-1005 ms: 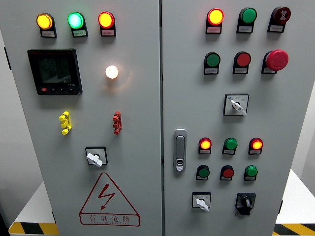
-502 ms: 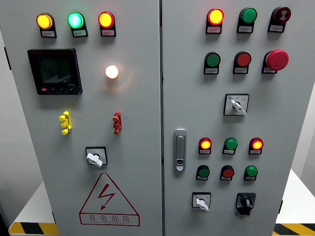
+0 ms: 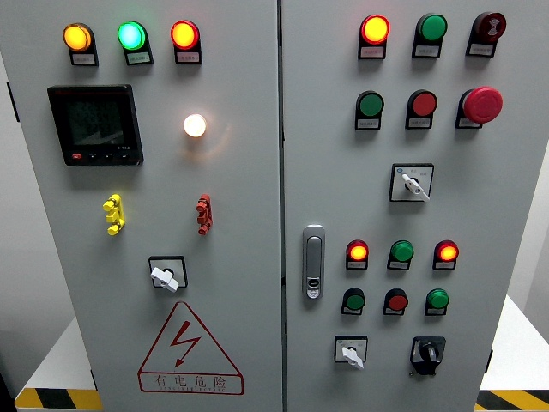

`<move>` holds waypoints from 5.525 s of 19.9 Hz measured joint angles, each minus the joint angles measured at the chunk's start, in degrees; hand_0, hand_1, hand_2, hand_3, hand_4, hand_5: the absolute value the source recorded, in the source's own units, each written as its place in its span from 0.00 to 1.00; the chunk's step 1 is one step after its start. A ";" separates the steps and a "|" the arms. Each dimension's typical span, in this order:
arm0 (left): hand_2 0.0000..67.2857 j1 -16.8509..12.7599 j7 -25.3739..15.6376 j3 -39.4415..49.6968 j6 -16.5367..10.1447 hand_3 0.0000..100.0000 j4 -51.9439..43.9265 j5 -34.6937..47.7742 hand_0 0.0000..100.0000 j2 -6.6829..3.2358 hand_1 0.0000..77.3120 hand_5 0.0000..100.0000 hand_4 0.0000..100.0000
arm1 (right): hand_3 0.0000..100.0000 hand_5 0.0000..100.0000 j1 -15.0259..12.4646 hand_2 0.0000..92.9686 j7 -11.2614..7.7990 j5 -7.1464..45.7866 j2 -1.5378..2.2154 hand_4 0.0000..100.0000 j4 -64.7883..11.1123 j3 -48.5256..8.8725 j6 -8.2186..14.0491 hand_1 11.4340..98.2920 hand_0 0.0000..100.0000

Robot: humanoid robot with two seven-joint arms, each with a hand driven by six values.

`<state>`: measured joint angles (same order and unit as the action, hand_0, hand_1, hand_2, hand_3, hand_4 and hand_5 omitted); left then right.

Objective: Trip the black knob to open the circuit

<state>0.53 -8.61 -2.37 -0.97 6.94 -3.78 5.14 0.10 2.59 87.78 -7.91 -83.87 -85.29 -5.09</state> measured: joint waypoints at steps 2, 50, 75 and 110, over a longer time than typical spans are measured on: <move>0.19 0.01 0.00 0.00 0.00 0.21 0.00 0.00 0.00 -0.03 0.04 0.01 0.07 | 0.83 1.00 1.88 0.00 0.65 -1.43 -0.10 0.90 -0.06 -0.27 1.51 0.54 0.92; 0.19 0.06 0.00 0.00 0.00 0.21 0.00 0.00 0.00 -0.04 0.04 0.01 0.07 | 0.84 1.00 9.13 0.00 7.17 -11.79 -0.43 0.93 -3.32 0.71 3.01 0.91 1.00; 0.19 0.00 0.00 0.00 0.00 0.21 0.00 0.00 0.00 -0.04 0.04 0.01 0.07 | 0.85 1.00 10.52 0.00 7.25 -14.07 -0.44 0.93 -2.79 1.83 2.29 0.90 1.00; 0.19 0.05 0.00 0.00 0.00 0.21 0.00 0.00 0.00 -0.02 0.04 0.01 0.07 | 0.85 1.00 10.73 0.00 8.25 -16.22 -0.44 0.93 -2.04 2.19 2.27 0.87 1.00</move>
<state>0.58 -8.61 -2.37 -0.97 6.94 -3.78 5.12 10.83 10.84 71.56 -8.35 -85.91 -83.10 -2.82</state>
